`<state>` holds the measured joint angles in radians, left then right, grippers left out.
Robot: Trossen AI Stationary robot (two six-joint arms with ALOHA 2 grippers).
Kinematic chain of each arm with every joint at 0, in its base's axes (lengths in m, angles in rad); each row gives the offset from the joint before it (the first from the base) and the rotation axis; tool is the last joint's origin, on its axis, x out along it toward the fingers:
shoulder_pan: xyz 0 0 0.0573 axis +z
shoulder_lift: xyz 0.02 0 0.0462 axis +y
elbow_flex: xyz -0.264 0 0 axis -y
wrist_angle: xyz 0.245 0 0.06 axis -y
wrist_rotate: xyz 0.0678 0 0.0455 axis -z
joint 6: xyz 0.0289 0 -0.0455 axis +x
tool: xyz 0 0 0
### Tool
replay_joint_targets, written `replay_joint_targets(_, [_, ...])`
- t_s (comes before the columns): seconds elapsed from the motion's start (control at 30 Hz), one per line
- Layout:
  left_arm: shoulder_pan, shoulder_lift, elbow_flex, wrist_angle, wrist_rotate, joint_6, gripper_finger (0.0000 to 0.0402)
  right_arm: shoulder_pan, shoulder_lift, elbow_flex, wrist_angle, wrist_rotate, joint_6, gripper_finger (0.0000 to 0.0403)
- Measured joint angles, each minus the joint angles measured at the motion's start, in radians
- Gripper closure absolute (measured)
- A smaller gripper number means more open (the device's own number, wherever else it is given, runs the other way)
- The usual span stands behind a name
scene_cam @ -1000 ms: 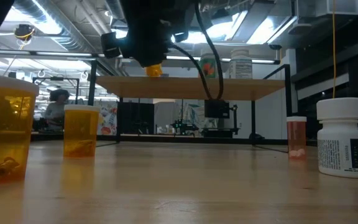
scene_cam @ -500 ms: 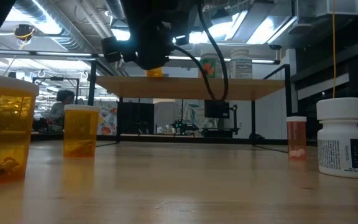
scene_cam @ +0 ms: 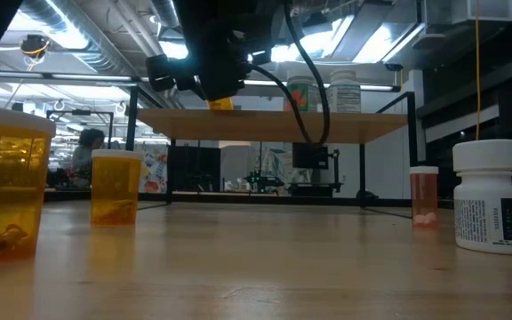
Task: Pick and place medicine bottles onto shelf by color
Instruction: Put the top left orange pill bottle on the shelf
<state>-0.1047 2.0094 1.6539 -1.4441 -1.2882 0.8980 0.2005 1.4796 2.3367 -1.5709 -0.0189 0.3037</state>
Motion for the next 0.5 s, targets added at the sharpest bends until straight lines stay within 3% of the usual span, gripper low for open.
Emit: replay_joint_targets(0.5, [0.000,0.000,0.000,0.000,-0.003,0.027,0.0181,0.000,0.000,0.000,0.000,0.000,-0.025,0.0088])
